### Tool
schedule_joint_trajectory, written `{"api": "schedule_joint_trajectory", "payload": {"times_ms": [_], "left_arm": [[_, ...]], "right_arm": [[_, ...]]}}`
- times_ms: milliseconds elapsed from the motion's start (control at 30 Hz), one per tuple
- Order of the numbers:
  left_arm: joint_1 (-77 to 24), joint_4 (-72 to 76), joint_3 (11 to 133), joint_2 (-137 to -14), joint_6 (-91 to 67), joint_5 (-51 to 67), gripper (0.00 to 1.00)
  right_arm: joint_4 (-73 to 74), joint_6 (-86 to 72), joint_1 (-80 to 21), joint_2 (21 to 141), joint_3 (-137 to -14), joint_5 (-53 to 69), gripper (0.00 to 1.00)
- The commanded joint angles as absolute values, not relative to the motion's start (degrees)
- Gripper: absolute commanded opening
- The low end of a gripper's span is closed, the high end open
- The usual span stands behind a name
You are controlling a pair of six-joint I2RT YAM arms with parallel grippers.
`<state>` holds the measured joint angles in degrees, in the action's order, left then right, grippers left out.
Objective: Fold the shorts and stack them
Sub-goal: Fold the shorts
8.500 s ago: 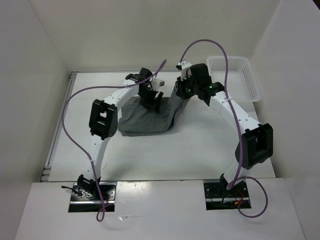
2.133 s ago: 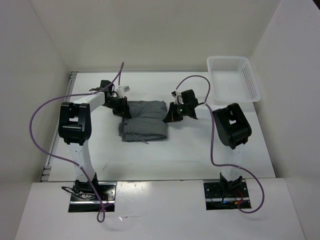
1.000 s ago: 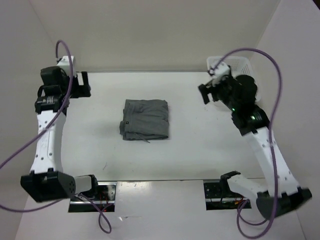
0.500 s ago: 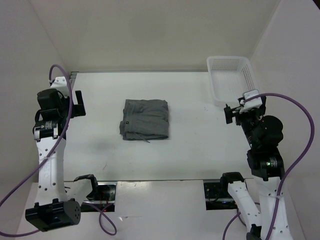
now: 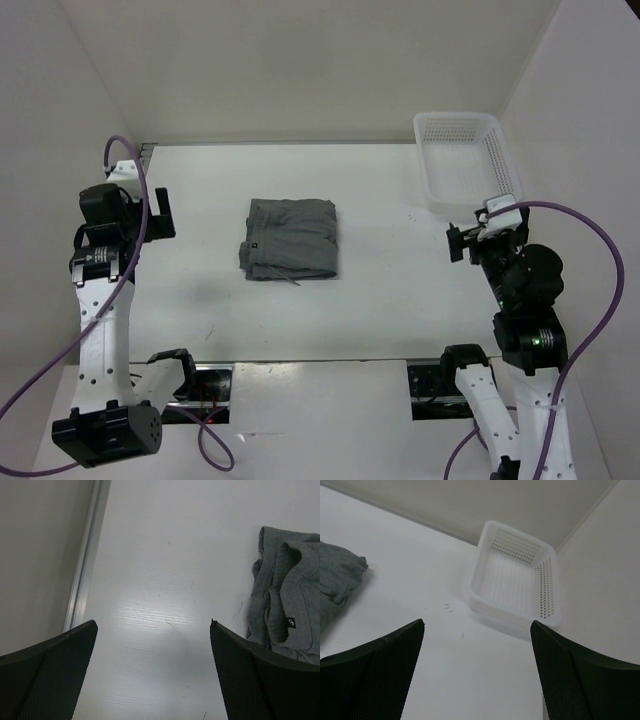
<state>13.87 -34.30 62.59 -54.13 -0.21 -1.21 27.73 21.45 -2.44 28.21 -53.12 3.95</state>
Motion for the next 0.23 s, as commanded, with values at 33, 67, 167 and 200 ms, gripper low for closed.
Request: {"api": "schedule_joint_trajectory", "payload": {"times_ms": [33, 67, 167, 200], "left_arm": [[14.3, -32.3, 62.4, -52.9, 0.0, 0.1, 1.00], [14.3, -32.3, 62.4, -52.9, 0.0, 1.0, 1.00], [14.3, -32.3, 61.9, -52.9, 0.0, 1.0, 1.00], [14.3, -32.3, 61.9, -52.9, 0.0, 1.0, 1.00]], "right_arm": [[28.7, 20.7, -1.9, 27.6, -52.5, 4.6, 0.91], [28.7, 20.7, -1.9, 27.6, -52.5, 5.1, 0.91], [28.7, 20.7, -1.9, 27.6, -51.9, 5.1, 0.91], [28.7, 20.7, -1.9, 27.6, -51.9, 5.1, 0.91]]}}
